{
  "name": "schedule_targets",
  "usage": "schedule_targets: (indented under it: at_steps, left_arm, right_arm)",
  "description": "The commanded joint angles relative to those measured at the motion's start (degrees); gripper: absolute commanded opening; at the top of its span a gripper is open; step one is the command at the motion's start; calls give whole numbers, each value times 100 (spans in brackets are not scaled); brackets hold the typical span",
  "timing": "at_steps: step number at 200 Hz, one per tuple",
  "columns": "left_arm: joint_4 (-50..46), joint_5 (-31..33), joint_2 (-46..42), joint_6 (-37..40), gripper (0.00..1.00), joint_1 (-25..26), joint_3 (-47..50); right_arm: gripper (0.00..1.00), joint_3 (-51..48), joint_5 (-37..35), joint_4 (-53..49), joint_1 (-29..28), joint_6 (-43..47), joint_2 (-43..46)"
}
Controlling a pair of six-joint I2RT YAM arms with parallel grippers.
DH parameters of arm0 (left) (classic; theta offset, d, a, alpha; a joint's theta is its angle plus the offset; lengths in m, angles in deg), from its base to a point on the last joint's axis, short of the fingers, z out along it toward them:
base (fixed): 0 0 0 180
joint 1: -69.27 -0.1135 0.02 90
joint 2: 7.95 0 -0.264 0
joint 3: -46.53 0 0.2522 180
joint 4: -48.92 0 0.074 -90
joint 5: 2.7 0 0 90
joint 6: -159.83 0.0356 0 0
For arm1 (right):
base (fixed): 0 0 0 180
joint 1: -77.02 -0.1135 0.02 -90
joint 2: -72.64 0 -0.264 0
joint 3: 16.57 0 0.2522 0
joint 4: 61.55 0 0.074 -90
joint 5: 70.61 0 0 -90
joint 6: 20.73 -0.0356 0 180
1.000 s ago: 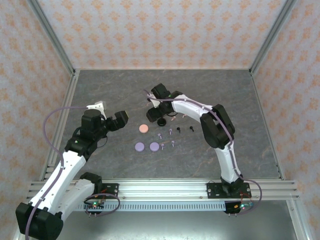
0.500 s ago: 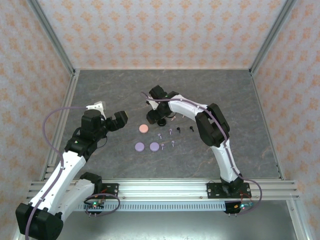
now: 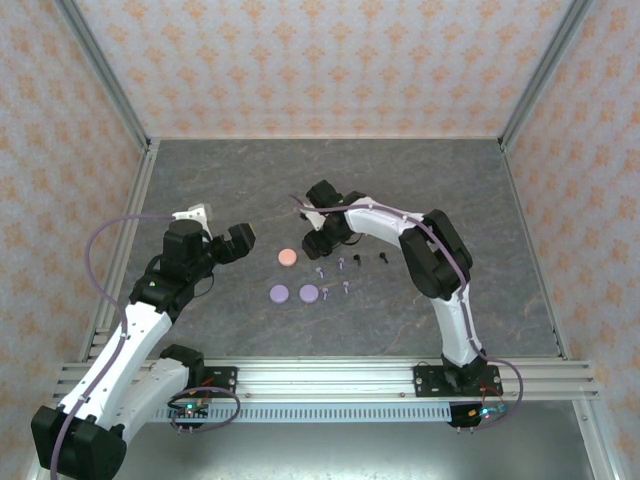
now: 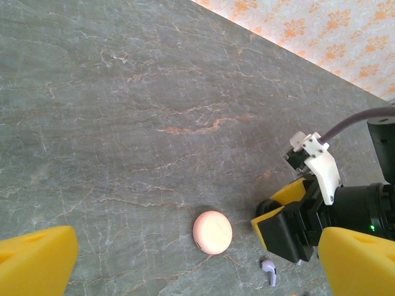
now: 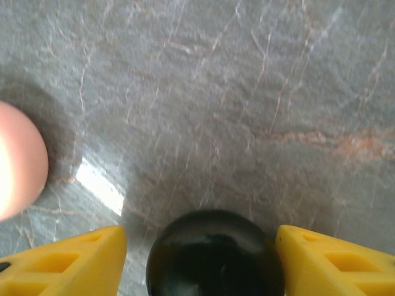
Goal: Insert wireless bluetooth earbuds into charging case
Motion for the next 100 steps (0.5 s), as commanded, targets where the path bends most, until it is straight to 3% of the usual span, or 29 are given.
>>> schedule_targets:
  at_steps: [1,100]
  left_arm:
    - [-150,153,-68,65,100,30,-14]
    - [-235,214,-64,74,100,34,-36]
  right_arm:
    - [66,-237,-122,-200,-41,96,187]
    - [62,-95,-837,-445,-239,293,-98]
